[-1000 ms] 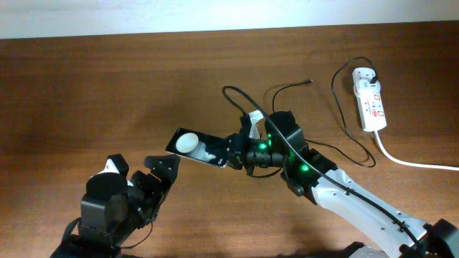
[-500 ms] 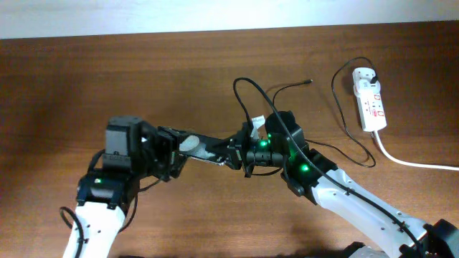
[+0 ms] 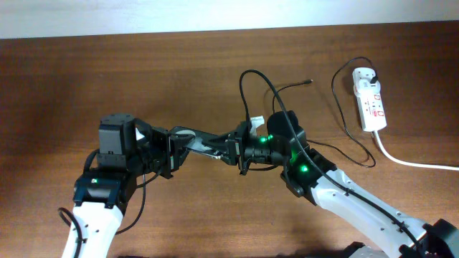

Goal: Plug charger to phone and switch on socket

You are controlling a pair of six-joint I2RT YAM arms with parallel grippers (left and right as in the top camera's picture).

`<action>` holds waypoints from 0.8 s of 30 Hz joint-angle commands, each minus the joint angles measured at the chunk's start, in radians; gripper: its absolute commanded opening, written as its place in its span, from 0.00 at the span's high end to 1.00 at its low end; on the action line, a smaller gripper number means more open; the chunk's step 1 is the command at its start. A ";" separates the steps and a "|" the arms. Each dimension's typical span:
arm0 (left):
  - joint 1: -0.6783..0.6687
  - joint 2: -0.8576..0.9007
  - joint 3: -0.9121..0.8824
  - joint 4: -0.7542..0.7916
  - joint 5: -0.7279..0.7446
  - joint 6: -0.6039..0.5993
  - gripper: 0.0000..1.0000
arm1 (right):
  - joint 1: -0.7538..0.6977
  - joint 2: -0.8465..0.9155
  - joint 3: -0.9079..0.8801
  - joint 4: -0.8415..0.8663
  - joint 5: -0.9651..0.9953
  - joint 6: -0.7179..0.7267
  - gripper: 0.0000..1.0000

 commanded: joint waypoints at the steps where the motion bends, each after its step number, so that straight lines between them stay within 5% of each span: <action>1: 0.003 0.003 -0.003 -0.002 0.007 -0.010 0.85 | 0.022 -0.011 0.018 0.032 0.028 0.026 0.96; 4: 0.003 0.003 -0.003 -0.002 0.007 -0.010 1.00 | 0.022 -0.011 0.018 0.041 0.028 0.026 0.96; 8: 0.003 0.003 -0.003 -0.002 0.000 -0.005 1.00 | 0.020 -0.011 0.018 0.047 0.029 0.026 0.96; 15: 0.087 0.029 -0.003 0.077 -0.079 0.237 1.00 | 0.019 -0.011 0.018 0.041 0.055 -0.007 0.66; 24: 0.224 0.397 -0.001 0.236 0.440 0.559 1.00 | -0.033 -0.011 0.018 -0.345 0.452 -0.674 0.28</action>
